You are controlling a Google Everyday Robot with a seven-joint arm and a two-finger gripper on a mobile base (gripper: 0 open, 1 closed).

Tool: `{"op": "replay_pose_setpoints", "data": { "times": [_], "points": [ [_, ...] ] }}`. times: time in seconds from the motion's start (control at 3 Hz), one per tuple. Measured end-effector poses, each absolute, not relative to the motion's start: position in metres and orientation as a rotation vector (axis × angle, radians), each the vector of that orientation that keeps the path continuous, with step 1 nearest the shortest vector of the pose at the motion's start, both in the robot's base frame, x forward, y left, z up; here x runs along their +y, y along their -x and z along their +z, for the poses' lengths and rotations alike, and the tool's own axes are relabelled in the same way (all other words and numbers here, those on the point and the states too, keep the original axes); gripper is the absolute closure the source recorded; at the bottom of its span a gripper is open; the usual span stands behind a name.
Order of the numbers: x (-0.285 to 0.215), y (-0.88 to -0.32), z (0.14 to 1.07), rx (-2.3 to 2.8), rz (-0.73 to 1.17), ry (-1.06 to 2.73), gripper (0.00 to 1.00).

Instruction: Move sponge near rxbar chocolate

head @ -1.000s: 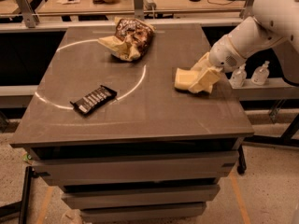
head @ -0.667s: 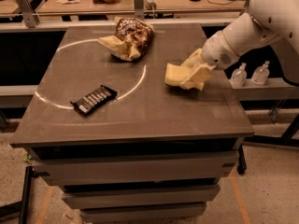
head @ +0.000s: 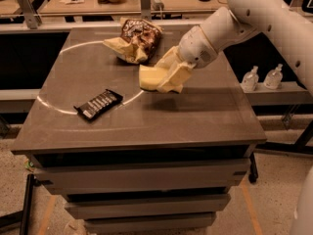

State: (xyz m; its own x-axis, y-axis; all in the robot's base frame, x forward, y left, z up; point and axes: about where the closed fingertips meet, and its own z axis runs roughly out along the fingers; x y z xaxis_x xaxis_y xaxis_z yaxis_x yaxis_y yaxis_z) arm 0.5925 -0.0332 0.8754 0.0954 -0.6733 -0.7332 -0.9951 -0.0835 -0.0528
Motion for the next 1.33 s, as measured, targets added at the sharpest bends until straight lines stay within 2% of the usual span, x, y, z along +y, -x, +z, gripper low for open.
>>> {"op": "replay_pose_setpoints", "data": {
  "times": [1.0,1.33],
  "points": [
    [0.057,-0.582,0.849,1.582,0.843,1.88,1.0],
    [0.059,-0.582,0.848,1.58,0.846,1.882,0.81]
  ]
}}
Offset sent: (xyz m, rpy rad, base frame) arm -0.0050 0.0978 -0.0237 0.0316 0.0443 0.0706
